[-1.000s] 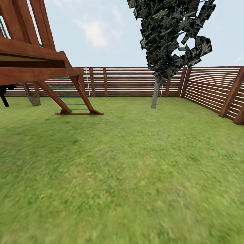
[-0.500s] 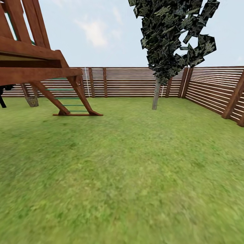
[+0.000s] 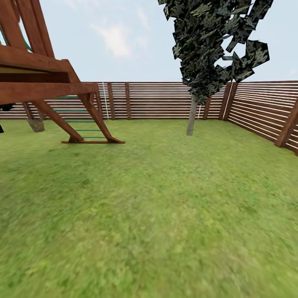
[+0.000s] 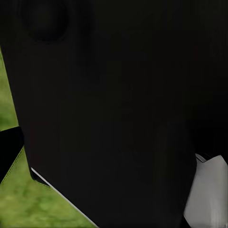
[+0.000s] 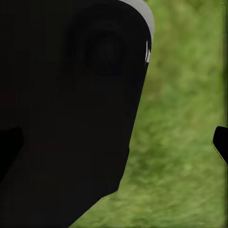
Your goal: Take the three Easter eggs out of the wicker basket on the lawn in the garden, then place them on the lawn next to a single tree (choose any tree) so that all three eggs are next to the same tree and none are left in the basket.
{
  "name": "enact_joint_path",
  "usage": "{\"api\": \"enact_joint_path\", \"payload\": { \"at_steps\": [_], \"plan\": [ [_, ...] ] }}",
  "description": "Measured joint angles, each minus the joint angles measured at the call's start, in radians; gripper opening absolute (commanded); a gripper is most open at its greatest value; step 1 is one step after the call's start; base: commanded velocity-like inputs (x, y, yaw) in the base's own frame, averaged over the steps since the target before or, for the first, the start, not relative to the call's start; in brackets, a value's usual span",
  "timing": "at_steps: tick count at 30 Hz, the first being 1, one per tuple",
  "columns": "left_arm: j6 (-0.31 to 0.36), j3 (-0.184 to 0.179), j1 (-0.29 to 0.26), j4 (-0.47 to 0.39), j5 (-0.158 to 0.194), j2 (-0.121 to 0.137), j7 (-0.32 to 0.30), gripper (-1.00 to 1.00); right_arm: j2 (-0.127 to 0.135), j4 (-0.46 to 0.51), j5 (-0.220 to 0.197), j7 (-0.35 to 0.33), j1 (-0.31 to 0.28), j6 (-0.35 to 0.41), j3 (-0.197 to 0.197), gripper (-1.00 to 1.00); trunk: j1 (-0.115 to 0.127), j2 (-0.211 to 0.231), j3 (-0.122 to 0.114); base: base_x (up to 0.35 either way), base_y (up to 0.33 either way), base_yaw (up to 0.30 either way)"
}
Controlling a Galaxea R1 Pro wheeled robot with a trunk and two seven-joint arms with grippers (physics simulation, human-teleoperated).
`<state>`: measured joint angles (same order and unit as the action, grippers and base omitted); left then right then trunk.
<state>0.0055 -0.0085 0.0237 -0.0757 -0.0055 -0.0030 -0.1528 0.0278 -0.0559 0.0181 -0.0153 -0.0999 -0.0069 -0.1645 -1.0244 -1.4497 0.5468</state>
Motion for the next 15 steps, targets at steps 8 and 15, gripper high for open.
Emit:
{"api": "enact_joint_path", "payload": {
  "at_steps": [8,15],
  "plan": [
    [0.0,0.0,0.0,0.0,0.0,0.0,0.0,1.0,-0.001,0.0,0.0,0.0,0.0,0.002,-0.001,1.0,0.0,0.0,0.0,0.335,0.0,0.0],
    [0.0,0.0,0.0,0.0,0.0,0.0,0.0,1.0,0.0,0.0,0.0,0.0,0.0,0.003,-0.001,1.0,0.0,0.0,0.0,0.335,0.0,0.0]
  ]
}}
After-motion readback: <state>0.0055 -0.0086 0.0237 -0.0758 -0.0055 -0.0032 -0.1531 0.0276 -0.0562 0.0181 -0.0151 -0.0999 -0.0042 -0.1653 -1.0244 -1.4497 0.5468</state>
